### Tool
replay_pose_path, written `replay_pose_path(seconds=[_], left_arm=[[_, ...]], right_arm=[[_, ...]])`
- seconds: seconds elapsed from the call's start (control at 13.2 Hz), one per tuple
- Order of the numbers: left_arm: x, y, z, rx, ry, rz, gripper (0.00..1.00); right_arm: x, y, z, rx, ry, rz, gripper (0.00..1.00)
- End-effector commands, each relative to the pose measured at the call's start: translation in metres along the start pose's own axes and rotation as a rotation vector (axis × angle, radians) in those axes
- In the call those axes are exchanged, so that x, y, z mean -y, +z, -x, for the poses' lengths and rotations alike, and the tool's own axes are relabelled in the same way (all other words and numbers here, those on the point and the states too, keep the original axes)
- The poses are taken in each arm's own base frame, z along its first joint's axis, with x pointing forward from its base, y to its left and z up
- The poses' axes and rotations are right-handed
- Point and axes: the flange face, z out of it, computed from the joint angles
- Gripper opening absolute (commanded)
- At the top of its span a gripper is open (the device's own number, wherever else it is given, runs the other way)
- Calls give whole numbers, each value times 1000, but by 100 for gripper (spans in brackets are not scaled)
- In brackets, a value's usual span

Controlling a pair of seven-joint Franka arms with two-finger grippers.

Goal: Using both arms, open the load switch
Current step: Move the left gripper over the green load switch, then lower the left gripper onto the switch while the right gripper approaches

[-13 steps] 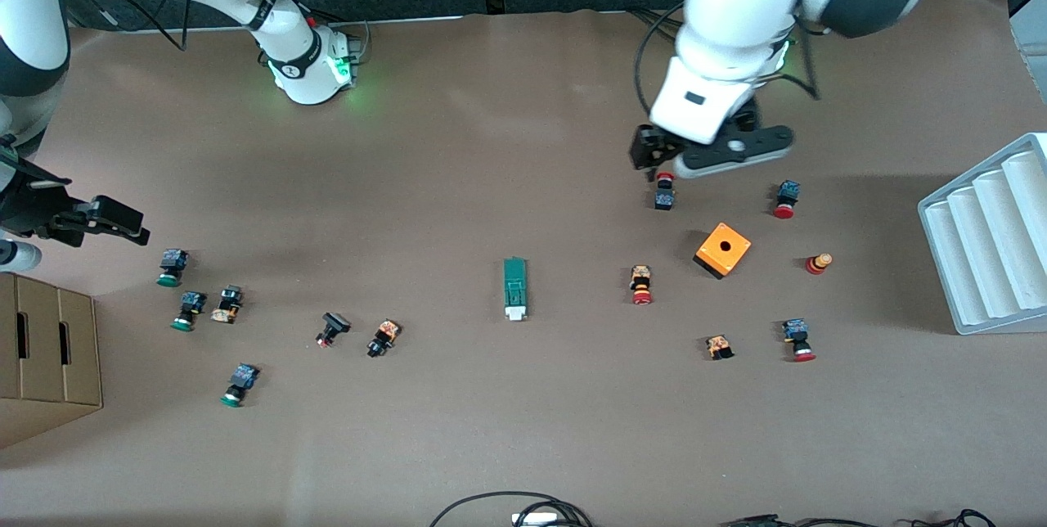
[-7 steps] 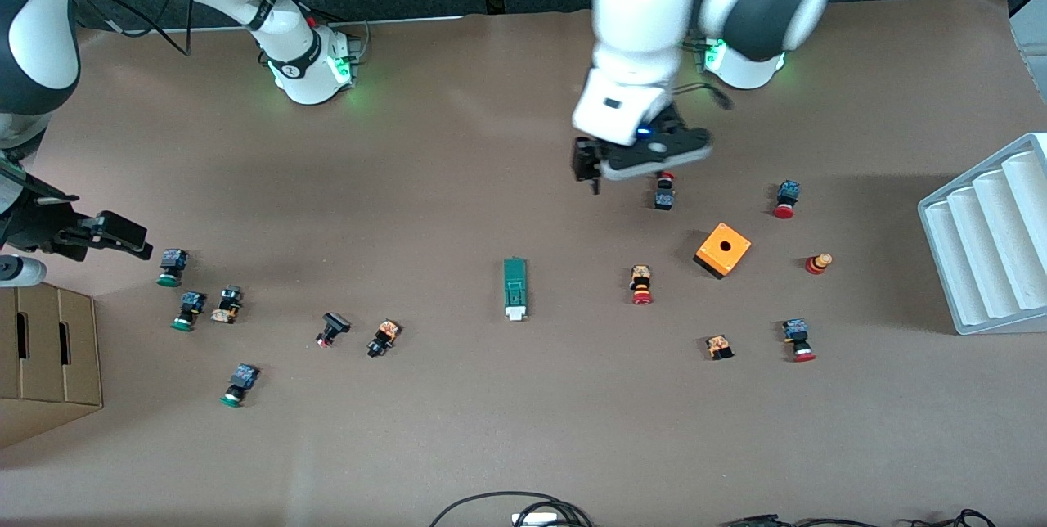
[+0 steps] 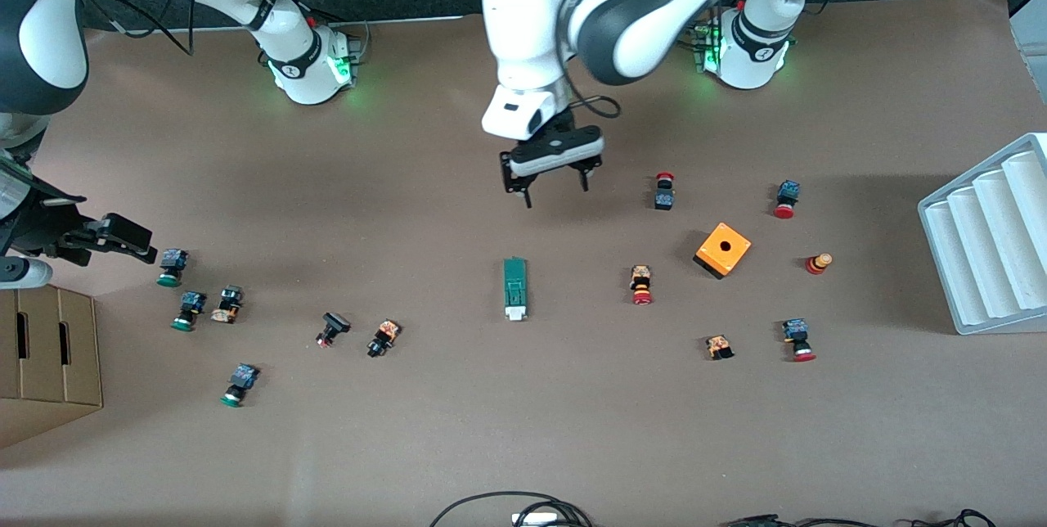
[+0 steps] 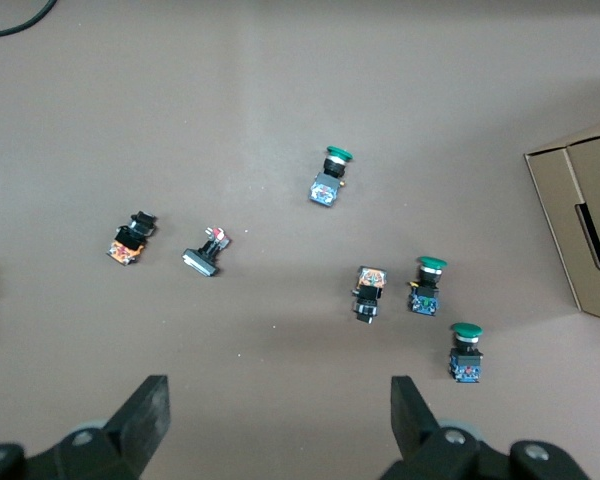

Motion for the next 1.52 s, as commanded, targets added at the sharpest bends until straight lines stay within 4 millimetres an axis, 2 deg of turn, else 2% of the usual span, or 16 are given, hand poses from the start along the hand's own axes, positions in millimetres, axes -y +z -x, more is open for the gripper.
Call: replay_pose_path(seconds=[0.0,0.08,0.23,0.38,0.46,0.68,0.83,1.06,1.21,1.29,1.44], left_arm=[[-25,30,38,-92,-6,43,100],[-32,48,51,-131,1,66,99],[-40,88,86,-229,47,97,100],[-31,130,119,-351,136,124,100],[-29,148,131,-397,126,157,100],[-31,187,163,-507,123,219,100],[-35,210,183,-578,120,238,100],[-40,249,209,-676,105,264,100],[-51,269,222,-722,100,236,99],[-57,275,222,-741,96,235,98],[-52,289,227,-770,123,227,90]], right_arm=[[25,16,-3,49,-45,17,100],[37,23,-3,64,-68,23,100],[49,40,-6,93,-95,23,100],[49,43,-8,98,-79,13,100],[52,45,-8,99,-80,10,100],[62,69,-16,140,45,-96,100],[72,77,-27,146,103,-108,100],[122,90,-38,164,206,-89,100],[159,101,-39,177,269,-73,100],[176,107,-42,179,317,-65,100],[210,121,-52,213,435,-111,100]])
